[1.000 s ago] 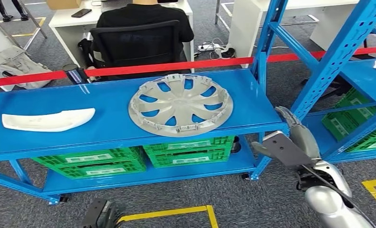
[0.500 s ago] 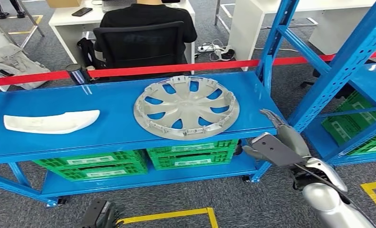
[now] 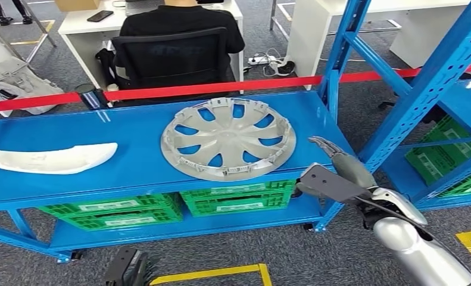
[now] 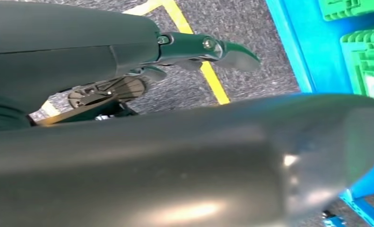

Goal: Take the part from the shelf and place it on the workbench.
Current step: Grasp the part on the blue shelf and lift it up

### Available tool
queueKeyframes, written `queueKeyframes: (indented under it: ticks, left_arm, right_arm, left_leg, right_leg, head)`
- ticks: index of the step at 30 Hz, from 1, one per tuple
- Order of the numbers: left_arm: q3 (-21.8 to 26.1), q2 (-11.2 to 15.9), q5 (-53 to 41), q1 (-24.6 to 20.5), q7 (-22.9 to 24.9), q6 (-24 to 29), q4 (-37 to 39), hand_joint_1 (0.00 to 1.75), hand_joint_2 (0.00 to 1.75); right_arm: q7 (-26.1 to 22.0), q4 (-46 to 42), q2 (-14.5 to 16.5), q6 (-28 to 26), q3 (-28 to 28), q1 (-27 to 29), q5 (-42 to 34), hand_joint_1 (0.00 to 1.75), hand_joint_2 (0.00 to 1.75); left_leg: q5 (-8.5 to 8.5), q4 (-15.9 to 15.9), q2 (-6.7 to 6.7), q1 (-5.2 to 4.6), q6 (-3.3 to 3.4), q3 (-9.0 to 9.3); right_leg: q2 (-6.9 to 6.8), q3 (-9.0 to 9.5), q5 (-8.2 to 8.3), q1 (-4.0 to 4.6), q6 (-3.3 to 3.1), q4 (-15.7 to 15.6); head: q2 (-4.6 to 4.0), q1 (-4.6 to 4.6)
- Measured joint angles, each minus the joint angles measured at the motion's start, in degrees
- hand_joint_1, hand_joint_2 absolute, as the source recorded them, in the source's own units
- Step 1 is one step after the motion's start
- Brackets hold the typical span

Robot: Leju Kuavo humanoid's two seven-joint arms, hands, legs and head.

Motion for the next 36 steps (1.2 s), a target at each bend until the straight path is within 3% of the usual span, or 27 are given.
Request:
queueKeyframes:
  ticks: [2, 4, 5, 6, 7, 9, 11, 16, 18, 20, 21, 22, 23, 24, 26, 28, 31, 32, 36]
  left_arm:
    - [0.0, -0.01, 0.01, -0.23, 0.25, 0.0, -0.09, 0.0, 0.0]
    - [-0.01, -0.05, 0.03, -0.37, 0.43, 0.0, -0.11, 0.0, 0.0]
    - [-0.02, -0.08, 0.03, -0.36, 0.51, 0.0, -0.1, 0.0, 0.0]
    - [-0.03, -0.1, 0.04, -0.33, 0.54, 0.0, -0.1, 0.0, 0.0]
    - [-0.04, -0.11, 0.07, -0.33, 0.56, 0.0, -0.1, 0.0, 0.0]
    - [-0.04, -0.11, 0.13, -0.38, 0.56, 0.0, -0.1, 0.0, 0.0]
    - [-0.04, -0.06, 0.18, -0.51, 0.56, 0.0, -0.08, 0.0, 0.0]
    - [-0.07, -0.03, 0.4, -0.63, 0.56, 0.01, -0.09, 0.0, 0.0]
    - [-0.07, -0.06, 0.66, -0.72, 0.56, 0.01, -0.1, 0.0, 0.0]
    - [-0.07, -0.11, 0.84, -0.68, 0.56, 0.01, -0.09, 0.0, 0.0]
    - [-0.07, -0.14, 0.89, -0.62, 0.56, 0.02, -0.08, 0.0, 0.0]
    - [-0.07, -0.14, 0.92, -0.58, 0.51, 0.02, -0.07, 0.0, 0.0]
    - [-0.07, -0.14, 0.96, -0.56, 0.42, 0.02, -0.06, 0.0, 0.0]
    - [-0.07, -0.15, 1.02, -0.56, 0.32, 0.02, -0.07, 0.0, 0.0]
    - [-0.07, -0.11, 1.22, -0.57, 0.09, 0.0, -0.05, 0.0, 0.0]
    - [-0.07, 0.03, 1.41, -0.52, -0.1, -0.02, 0.01, 0.0, 0.0]
    - [-0.07, 0.17, 1.47, -0.45, -0.41, -0.02, 0.03, 0.0, 0.0]
    - [-0.07, 0.17, 1.48, -0.45, -0.49, -0.02, 0.03, 0.0, 0.0]
    - [-0.07, 0.17, 1.49, -0.43, -0.64, -0.02, 0.03, 0.0, 0.0]
  right_arm:
    - [0.02, 1.39, -0.13, 0.6, 0.91, -1.75, -0.46, 0.0, 1.75]
    - [0.04, 3.19, -0.19, 1.06, 1.97, -3.53, -1.29, 0.0, 1.75]
    - [0.05, 4.09, -0.19, 1.23, 2.48, -4.28, -1.72, 0.0, 1.75]
    - [0.05, 4.95, -0.19, 1.33, 2.94, -4.97, -2.05, 0.0, 1.75]
    - [0.05, 5.79, -0.19, 1.41, 3.38, -5.74, -2.31, 0.0, 1.75]
    - [0.0, 7.34, -0.19, 1.42, 4.17, -7.44, -2.65, 0.0, 1.75]
    - [-0.08, 8.74, -0.19, 1.42, 4.9, -9.09, -2.86, 0.0, 1.75]
    - [-0.46, 10.9, -0.21, 1.37, 6.3, -11.34, -3.49, 0.0, 1.75]
    - [-0.88, 11.72, -0.23, 1.27, 6.8, -12.03, -3.72, 0.0, 1.75]
    - [-1.18, 12.41, -0.25, 1.08, 7.3, -11.97, -3.85, 0.0, 1.75]
    - [-1.24, 12.63, -0.26, 0.9, 7.53, -11.73, -3.86, 0.0, 1.75]
    - [-1.25, 12.79, -0.27, 0.68, 7.76, -11.54, -3.86, 0.0, 1.75]
    - [-1.25, 12.9, -0.28, 0.45, 7.99, -11.42, -3.85, 0.0, 1.75]
    - [-1.25, 12.94, -0.3, 0.27, 8.16, -11.37, -3.84, 0.0, 1.75]
    - [-1.24, 12.94, -0.33, 0.02, 8.42, -11.14, -3.83, 0.0, 1.75]
    - [-1.22, 12.91, -0.33, -0.21, 8.56, -10.54, -3.83, 0.0, 1.75]
    - [-1.23, 12.87, -0.33, -0.4, 8.72, -9.85, -3.83, 0.0, 1.75]
    - [-1.22, 12.85, -0.33, -0.44, 8.74, -9.72, -3.83, 0.0, 1.75]
    - [-1.2, 12.78, -0.33, -0.53, 8.75, -9.24, -3.83, 0.0, 1.75]
  left_leg:
    - [-2.04, 4.04, 0.03, 0.15, -0.64, -1.92]
    - [-5.02, 11.71, 0.05, 0.27, -1.07, -6.16]
    - [-5.74, 14.81, 0.05, 0.3, -1.15, -8.13]
    - [-5.38, 16.09, 0.05, 0.3, -1.13, -9.25]
    - [-3.83, 15.05, 0.05, 0.29, -0.98, -9.24]
    - [0.93, 7.78, 0.05, 0.18, -0.38, -6.44]
    - [3.31, 1.41, 0.06, -0.12, 0.23, -3.6]
    - [3.38, -1.08, -0.01, -0.13, 1.56, -2.18]
    - [3.44, -1.59, 0.07, 0.07, 2.12, -1.66]
    - [3.21, -1.53, 0.11, 0.05, 2.42, -1.57]
    - [3.07, -1.45, 0.1, 0.03, 2.46, -1.52]
    - [2.9, -1.33, 0.08, 0.05, 2.44, -1.45]
    - [2.67, -1.16, 0.06, 0.08, 2.33, -1.33]
    - [2.37, -0.93, 0.02, 0.12, 2.13, -1.18]
    - [1.68, -0.33, -0.05, 0.01, 1.5, -1.12]
    - [1.17, 0.07, -0.08, -0.3, 1.36, -1.21]
    - [1.1, -0.24, -0.05, -0.55, 2.61, -0.91]
    - [1.11, -0.38, -0.05, -0.56, 2.75, -0.76]
    - [1.25, -0.92, -0.04, -0.54, 2.27, -0.31]
  right_leg:
    - [-0.01, 0.29, -0.15, -0.22, -0.56, -0.1]
    - [-0.03, 0.46, -0.38, -0.2, -0.88, -0.1]
    - [-0.04, 0.54, -0.48, -0.17, -0.95, -0.09]
    - [-0.03, 0.66, -0.59, -0.13, -0.98, -0.09]
    - [0.01, 0.86, -0.72, -0.1, -0.96, -0.09]
    - [0.1, 1.45, -1.05, -0.08, -0.77, -0.1]
    - [0.17, 1.81, -1.37, 0.04, -0.26, -0.13]
    - [-0.02, 1.9, -2.15, 0.1, 1.34, 0.24]
    - [-0.08, -0.71, -4.75, 0.13, 1.64, 5.58]
    - [-0.1, -5.01, -7.4, 0.16, 1.86, 12.92]
    - [-0.1, -6.42, -7.47, 0.14, 1.93, 14.83]
    - [-0.12, -6.85, -6.48, 0.1, 1.97, 14.73]
    - [-0.14, -6.18, -4.56, 0.06, 1.99, 12.52]
    - [-0.2, -4.61, -2.14, 0.0, 2.01, 8.71]
    - [-0.28, -1.81, 0.54, -0.02, 1.64, 2.32]
    - [-0.22, -1.05, 0.7, -0.05, 1.07, 0.38]
    - [-0.02, -0.96, 0.79, -0.06, 0.71, 0.1]
    - [0.01, -0.91, 0.74, -0.03, 0.59, 0.09]
    - [0.01, -0.7, 0.52, 0.11, 0.11, 0.09]
  head:
    - [0.01, -0.11]
    - [0.01, -0.2]
    - [0.01, -0.2]
    - [0.01, -0.2]
    - [0.01, -0.2]
    - [0.0, -0.2]
    - [0.0, -0.21]
    - [0.0, -0.16]
    - [0.01, -0.12]
    - [0.01, -0.09]
    - [0.01, -0.1]
    - [0.01, -0.09]
    - [0.01, -0.09]
    - [0.01, -0.09]
    - [0.01, -0.08]
    - [0.02, -0.09]
    - [0.01, -0.14]
    - [0.01, -0.14]
    - [0.01, -0.15]
